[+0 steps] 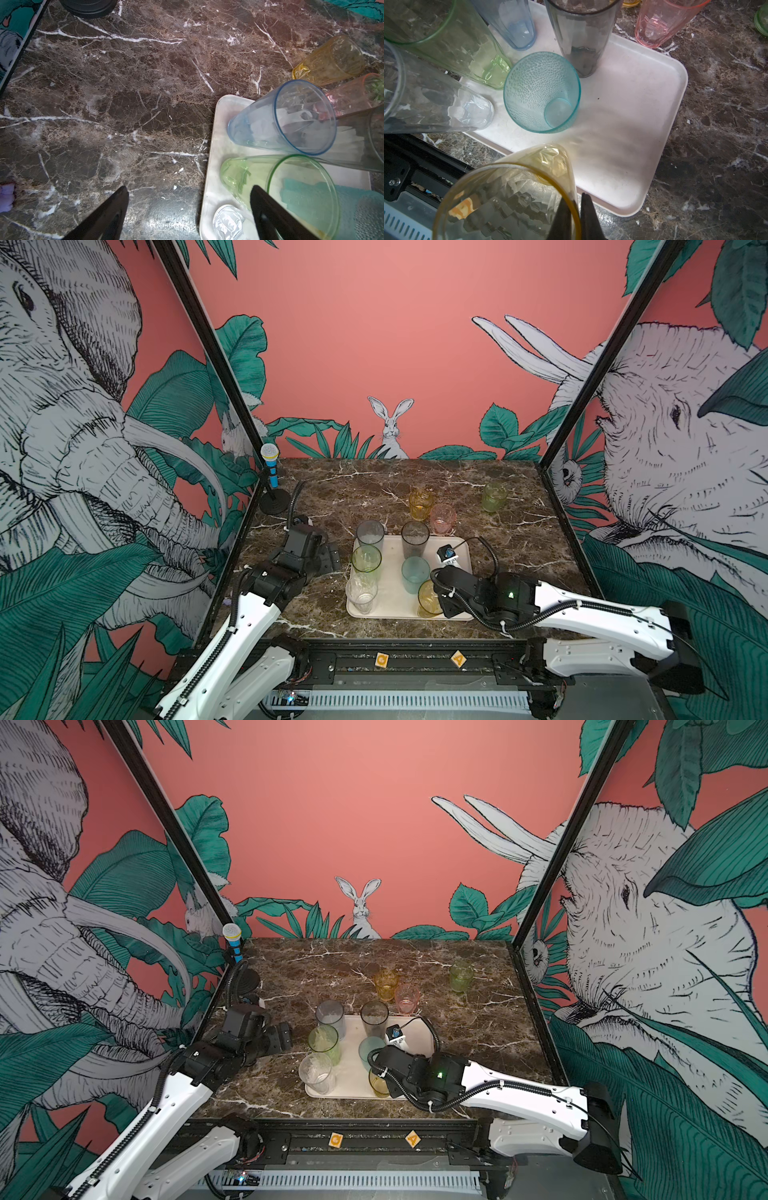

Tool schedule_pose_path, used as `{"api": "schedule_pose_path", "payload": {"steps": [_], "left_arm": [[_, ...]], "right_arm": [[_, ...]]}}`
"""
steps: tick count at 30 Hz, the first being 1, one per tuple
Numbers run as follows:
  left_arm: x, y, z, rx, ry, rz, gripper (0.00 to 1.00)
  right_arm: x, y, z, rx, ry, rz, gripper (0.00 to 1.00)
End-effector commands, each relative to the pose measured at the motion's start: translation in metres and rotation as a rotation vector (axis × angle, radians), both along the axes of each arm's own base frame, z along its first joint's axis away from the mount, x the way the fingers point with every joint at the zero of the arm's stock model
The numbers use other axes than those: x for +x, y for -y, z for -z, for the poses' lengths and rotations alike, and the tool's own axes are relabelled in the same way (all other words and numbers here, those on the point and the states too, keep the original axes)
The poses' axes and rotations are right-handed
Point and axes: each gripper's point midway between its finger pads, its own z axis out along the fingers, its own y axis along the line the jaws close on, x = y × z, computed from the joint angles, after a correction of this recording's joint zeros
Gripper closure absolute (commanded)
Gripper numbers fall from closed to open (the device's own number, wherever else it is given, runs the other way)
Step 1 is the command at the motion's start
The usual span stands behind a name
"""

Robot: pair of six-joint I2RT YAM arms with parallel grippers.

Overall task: Place the glasses into the tray
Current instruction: Place the glass on the tray.

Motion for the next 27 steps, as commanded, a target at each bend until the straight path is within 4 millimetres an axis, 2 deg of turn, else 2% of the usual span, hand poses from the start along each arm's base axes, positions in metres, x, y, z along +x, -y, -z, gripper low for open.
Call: {"api": "schedule_pose_path", "payload": {"steps": [1,8,27], "left_arm": [[-0.004,-0.004,0.003,-0.003,-0.003,-0.019,0.08],[-0.004,-0.005,0.004,-0.002,-0.002,-0.021,0.08],[-0.005,-0.006,0.007,0.004,-0.01,-0.022,0.08]], "right_arm": [[0.005,-0.016,-0.014,0.059,0.03,-0.004,1.0],[0.006,-0.024,-0.007,0.05,0.028,-0.018,1.0],[0.012,-0.028,0.002,0.014,0.039,-0.013,1.0]]}}
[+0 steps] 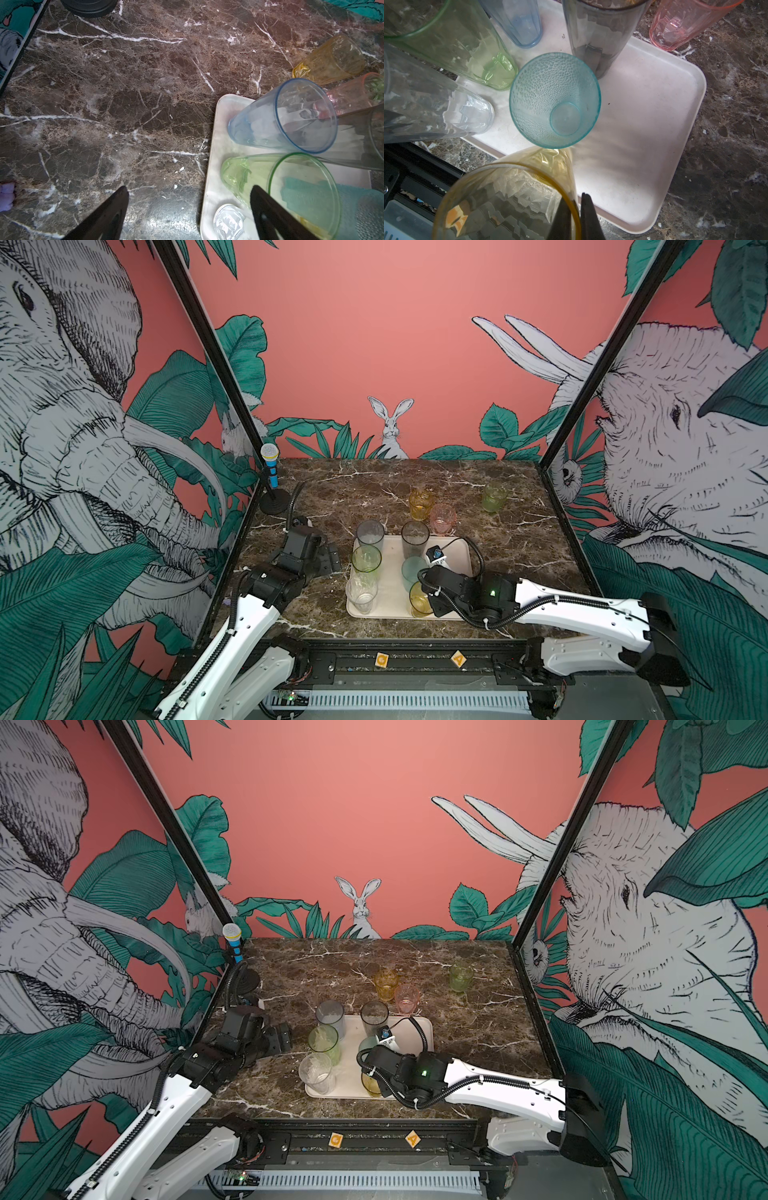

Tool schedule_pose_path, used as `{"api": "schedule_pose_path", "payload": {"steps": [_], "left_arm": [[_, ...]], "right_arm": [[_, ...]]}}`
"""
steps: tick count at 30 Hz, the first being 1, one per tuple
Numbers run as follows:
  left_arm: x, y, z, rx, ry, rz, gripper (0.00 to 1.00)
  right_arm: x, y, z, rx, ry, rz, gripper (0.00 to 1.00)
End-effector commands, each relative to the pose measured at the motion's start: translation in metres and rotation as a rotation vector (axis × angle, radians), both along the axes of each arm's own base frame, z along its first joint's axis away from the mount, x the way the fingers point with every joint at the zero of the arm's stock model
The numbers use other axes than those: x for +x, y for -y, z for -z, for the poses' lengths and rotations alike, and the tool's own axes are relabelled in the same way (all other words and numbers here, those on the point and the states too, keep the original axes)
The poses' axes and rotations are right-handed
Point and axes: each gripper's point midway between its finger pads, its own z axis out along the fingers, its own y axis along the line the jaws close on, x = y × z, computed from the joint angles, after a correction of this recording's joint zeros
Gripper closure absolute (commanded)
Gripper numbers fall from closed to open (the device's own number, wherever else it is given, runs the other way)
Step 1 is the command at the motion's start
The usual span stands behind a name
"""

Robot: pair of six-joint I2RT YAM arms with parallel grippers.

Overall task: Place the glasses into the tray
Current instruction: Place the glass on the tray.

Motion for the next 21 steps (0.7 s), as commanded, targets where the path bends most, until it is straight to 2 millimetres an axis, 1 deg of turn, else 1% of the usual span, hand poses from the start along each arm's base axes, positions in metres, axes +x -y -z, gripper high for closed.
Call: {"api": "schedule_pose_path", "payload": {"steps": [1,21], "left_arm": [[-0.0034,-0.0049,0.0062,0.007,-0.012,-0.019,0.08],[-0.0046,-0.0063,0.0044,0.013,-0.011,-0.02,0.07]], "right_arm": [[0.0059,-0.01,-0.0133,0.036,0.038,0.009,1.0],[0.0096,-0.0172,-0.0113,0.016,0.043,0.002,1.0]]}}
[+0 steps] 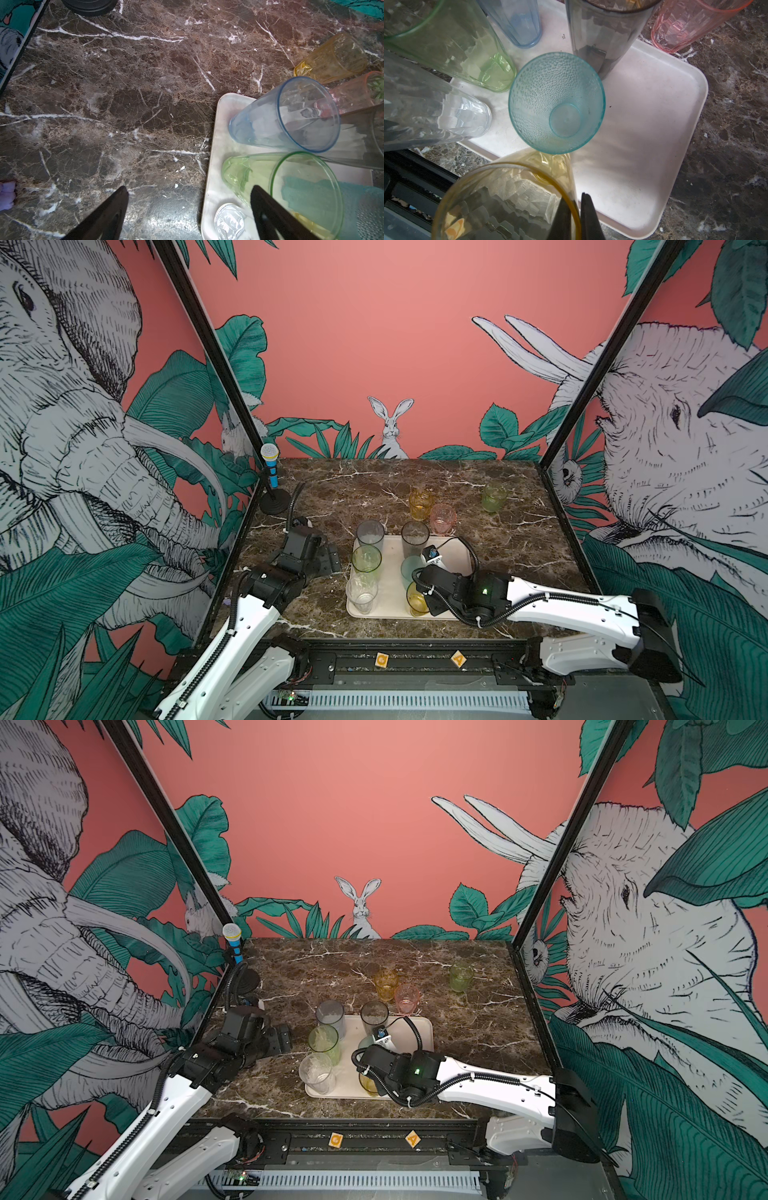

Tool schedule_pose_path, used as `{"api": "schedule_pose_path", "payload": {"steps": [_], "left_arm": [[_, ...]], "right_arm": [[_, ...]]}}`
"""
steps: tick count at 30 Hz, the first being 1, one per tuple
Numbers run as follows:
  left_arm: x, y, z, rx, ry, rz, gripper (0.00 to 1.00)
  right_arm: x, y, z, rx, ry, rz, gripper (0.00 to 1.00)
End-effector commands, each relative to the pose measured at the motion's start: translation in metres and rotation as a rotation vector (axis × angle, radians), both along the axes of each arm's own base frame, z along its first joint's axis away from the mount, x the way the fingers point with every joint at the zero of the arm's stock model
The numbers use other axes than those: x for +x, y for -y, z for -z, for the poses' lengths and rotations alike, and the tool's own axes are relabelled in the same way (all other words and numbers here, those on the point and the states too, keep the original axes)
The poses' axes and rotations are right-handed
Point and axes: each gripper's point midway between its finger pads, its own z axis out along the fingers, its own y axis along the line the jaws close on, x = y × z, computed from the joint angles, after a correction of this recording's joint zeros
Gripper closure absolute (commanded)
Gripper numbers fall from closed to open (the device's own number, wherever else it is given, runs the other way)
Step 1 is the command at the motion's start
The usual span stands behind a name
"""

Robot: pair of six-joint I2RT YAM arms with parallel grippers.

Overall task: Place the glasses into the tray
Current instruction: Place the glass on the tray.

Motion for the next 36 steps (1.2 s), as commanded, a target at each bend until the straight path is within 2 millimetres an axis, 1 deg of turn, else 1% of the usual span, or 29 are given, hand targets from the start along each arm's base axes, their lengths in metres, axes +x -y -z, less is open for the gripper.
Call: {"api": "schedule_pose_path", "payload": {"steps": [1,8,15,18,27,36], "left_arm": [[-0.0036,-0.006,0.0032,0.012,-0.007,-0.02,0.07],[-0.0035,-0.0058,0.004,0.013,-0.01,-0.02,0.07],[-0.0033,-0.0056,0.0041,0.013,-0.01,-0.019,0.07],[-0.0034,-0.0052,0.005,0.013,-0.013,-0.017,0.07],[-0.0024,-0.0047,0.0045,0.013,-0.012,-0.016,0.07],[-0.0003,-0.003,0.0045,0.011,-0.015,-0.013,0.07]], "right_arm": [[0.0057,-0.0103,-0.0153,0.035,0.04,0.001,1.0],[0.0066,-0.0108,-0.0113,0.013,0.037,0.0,1.0],[0.0063,-0.0111,-0.0117,0.013,0.034,-0.001,1.0],[0.006,-0.0113,-0.0107,0.012,0.031,-0.002,0.9],[0.0043,-0.0116,-0.0113,0.01,0.019,-0.003,0.74],[0.0034,-0.0095,-0.0153,0.017,0.016,0.0,0.67]]}}
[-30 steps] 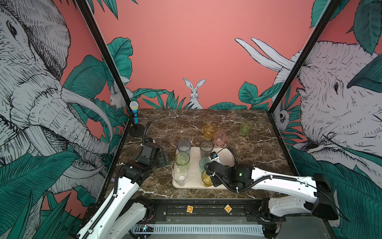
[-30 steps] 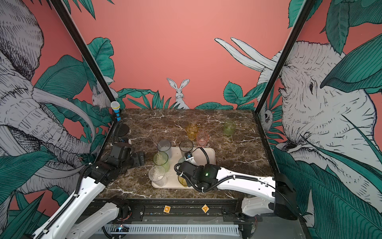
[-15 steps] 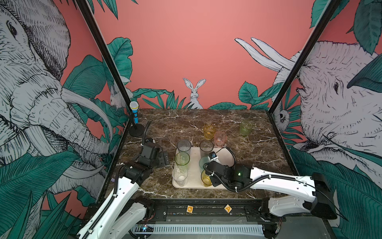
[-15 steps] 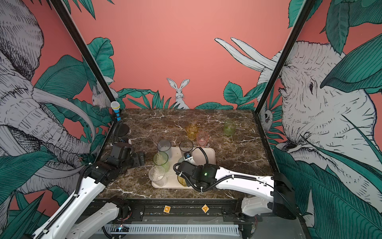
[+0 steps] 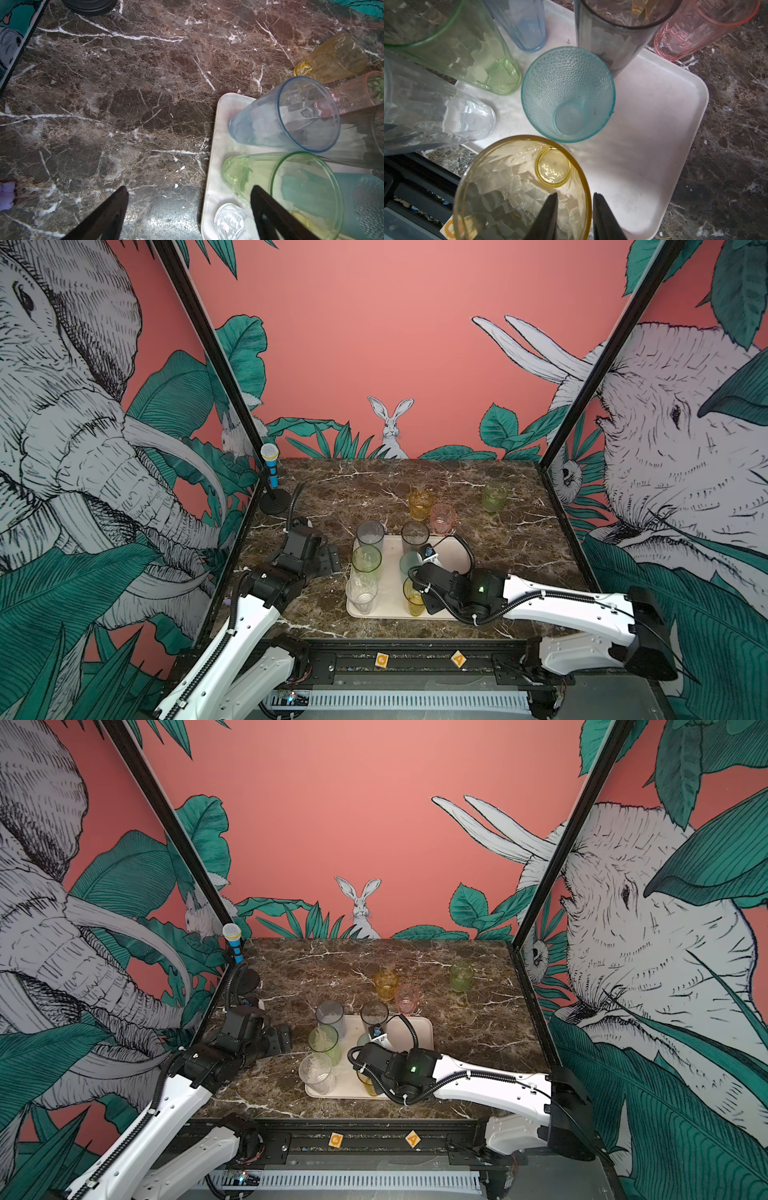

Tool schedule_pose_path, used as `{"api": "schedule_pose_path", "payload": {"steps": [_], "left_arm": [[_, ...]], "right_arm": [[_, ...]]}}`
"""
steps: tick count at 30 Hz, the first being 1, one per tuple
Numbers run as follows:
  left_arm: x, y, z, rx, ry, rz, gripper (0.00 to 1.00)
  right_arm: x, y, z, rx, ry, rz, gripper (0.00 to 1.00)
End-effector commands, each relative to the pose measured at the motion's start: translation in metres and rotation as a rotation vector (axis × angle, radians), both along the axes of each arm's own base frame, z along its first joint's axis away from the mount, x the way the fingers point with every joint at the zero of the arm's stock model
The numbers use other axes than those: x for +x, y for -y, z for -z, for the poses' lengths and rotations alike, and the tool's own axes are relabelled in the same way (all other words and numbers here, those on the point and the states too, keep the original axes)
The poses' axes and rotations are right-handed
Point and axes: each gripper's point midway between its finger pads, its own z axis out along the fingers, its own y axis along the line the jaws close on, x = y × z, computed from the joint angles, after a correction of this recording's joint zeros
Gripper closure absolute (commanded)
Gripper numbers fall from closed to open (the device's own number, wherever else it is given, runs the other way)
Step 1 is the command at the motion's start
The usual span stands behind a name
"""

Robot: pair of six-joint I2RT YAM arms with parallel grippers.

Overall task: Place the glasses into the tray
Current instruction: Place the glass on the tray.

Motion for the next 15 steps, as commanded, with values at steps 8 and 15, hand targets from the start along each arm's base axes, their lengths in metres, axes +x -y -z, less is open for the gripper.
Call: {"api": "schedule_pose_path", "payload": {"steps": [8,15], "left_arm": [[0.001,-0.003,0.002,0.009,-0.008,-0.012,0.07],[0.001,-0.003,0.002,0.012,-0.008,-0.012,0.07]], "right_arm": [[0.0,-0.004,-0.022,0.029,0.011,0.004,0.62],[0.0,-0.005,-0.03,0.037,0.011,-0.002,0.58]]}}
